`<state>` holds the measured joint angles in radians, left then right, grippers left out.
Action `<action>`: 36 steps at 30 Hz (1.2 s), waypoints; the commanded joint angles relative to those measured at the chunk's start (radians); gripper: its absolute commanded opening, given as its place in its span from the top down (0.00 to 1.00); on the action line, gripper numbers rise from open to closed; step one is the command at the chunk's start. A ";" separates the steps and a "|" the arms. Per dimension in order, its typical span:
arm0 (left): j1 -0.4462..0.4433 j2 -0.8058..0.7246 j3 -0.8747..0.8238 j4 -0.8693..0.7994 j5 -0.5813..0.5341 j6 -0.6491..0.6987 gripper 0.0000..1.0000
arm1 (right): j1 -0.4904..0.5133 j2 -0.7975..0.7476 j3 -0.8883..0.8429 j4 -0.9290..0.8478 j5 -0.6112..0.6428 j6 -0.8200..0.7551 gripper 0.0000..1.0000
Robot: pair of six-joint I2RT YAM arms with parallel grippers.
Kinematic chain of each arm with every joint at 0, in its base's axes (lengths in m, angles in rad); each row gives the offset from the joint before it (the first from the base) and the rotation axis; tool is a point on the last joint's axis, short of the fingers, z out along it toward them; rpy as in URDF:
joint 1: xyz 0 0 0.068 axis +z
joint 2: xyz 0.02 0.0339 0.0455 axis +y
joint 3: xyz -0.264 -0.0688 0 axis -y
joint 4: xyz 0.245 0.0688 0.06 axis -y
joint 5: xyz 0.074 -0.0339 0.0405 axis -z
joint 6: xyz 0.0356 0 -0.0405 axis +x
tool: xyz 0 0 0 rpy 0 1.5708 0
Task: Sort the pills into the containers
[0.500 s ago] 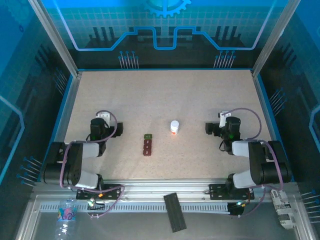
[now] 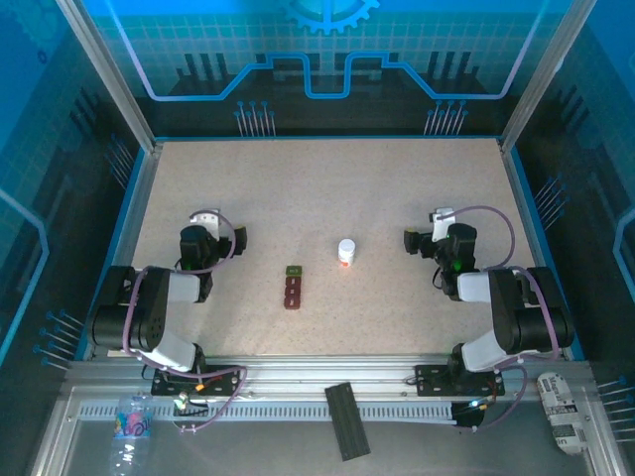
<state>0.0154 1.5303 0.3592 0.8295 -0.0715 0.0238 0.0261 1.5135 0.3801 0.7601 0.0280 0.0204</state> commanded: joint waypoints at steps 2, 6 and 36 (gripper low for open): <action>-0.009 0.018 0.034 0.067 0.034 -0.024 0.01 | 0.021 0.017 0.032 0.084 -0.020 -0.032 0.00; -0.009 0.018 0.035 0.066 0.032 -0.024 0.01 | 0.017 0.017 0.033 0.083 -0.025 -0.031 0.00; -0.022 -0.358 0.333 -0.709 -0.058 -0.296 0.01 | -0.107 -0.431 0.277 -0.619 -0.093 0.454 0.00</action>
<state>0.0013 1.2335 0.6506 0.3000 -0.1596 -0.1684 -0.0624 1.1049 0.6415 0.2665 0.1051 0.3603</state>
